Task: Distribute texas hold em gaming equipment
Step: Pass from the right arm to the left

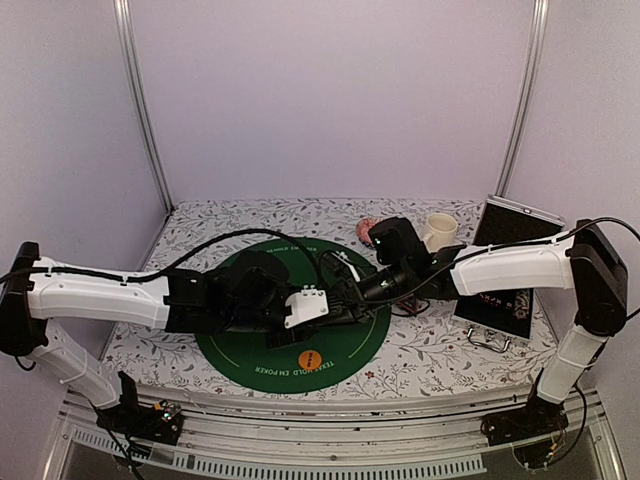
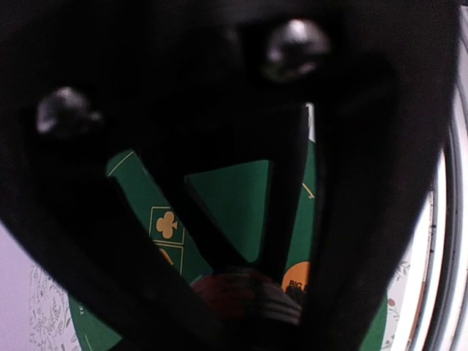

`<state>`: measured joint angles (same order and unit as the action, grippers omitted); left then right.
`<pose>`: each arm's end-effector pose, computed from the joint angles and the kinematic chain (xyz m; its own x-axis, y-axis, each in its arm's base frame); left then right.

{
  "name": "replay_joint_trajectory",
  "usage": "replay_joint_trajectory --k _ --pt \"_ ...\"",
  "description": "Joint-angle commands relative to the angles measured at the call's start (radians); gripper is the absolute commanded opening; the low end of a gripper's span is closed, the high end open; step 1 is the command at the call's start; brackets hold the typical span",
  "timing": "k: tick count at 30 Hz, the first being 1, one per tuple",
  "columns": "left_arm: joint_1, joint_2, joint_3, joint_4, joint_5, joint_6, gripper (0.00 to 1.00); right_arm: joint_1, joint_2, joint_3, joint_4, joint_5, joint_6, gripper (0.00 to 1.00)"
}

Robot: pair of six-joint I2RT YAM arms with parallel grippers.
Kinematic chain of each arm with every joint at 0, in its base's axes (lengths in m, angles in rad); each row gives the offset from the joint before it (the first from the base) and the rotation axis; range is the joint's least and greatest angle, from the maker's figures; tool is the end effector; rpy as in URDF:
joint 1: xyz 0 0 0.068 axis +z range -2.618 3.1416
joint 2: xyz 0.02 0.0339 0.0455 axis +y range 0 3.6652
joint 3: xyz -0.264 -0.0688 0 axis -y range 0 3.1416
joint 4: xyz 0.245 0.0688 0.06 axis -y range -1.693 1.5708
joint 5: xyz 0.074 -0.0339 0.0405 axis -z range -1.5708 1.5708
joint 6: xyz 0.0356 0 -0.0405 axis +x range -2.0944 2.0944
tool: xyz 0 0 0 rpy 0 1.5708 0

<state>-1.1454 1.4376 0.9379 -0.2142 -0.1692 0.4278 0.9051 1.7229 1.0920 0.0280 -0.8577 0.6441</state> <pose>0.1339 -0.2810 0.2390 0.1048 0.7595 -0.6420 0.8813 0.2282 0.4139 0.2094 0.3103 0.2232 -0.8200 -0.4082 -0.4011 -0.5088 0.1991 0.8376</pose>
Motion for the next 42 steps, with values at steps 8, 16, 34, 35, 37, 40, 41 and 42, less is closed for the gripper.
replay_joint_trajectory --k 8,16,34,35,37,40,41,42 --pt "0.042 -0.003 0.024 0.022 0.056 -0.037 0.31 0.009 0.009 0.0 0.082 -0.054 0.016 0.02" --pt "0.044 -0.001 0.022 0.028 0.068 -0.041 0.43 0.009 0.027 0.007 0.083 -0.057 0.014 0.02" --pt "0.045 -0.029 0.003 0.024 0.124 -0.082 0.0 -0.002 0.045 0.022 0.032 -0.027 -0.011 0.29" --pt "0.044 -0.031 0.001 0.022 0.124 -0.089 0.0 -0.005 0.045 0.023 0.021 -0.022 -0.016 0.34" --pt "0.047 -0.031 -0.004 0.017 0.126 -0.104 0.0 -0.011 0.043 0.024 0.0 -0.016 -0.027 0.42" --pt "0.049 -0.02 -0.013 0.0 0.133 -0.129 0.0 -0.016 0.04 0.023 -0.012 -0.009 -0.042 0.51" --pt "0.05 -0.016 -0.013 -0.008 0.135 -0.139 0.0 -0.017 0.04 0.023 -0.014 -0.009 -0.046 0.52" --pt "0.049 -0.009 -0.011 -0.015 0.137 -0.149 0.0 -0.018 0.042 0.023 -0.016 -0.013 -0.048 0.52"
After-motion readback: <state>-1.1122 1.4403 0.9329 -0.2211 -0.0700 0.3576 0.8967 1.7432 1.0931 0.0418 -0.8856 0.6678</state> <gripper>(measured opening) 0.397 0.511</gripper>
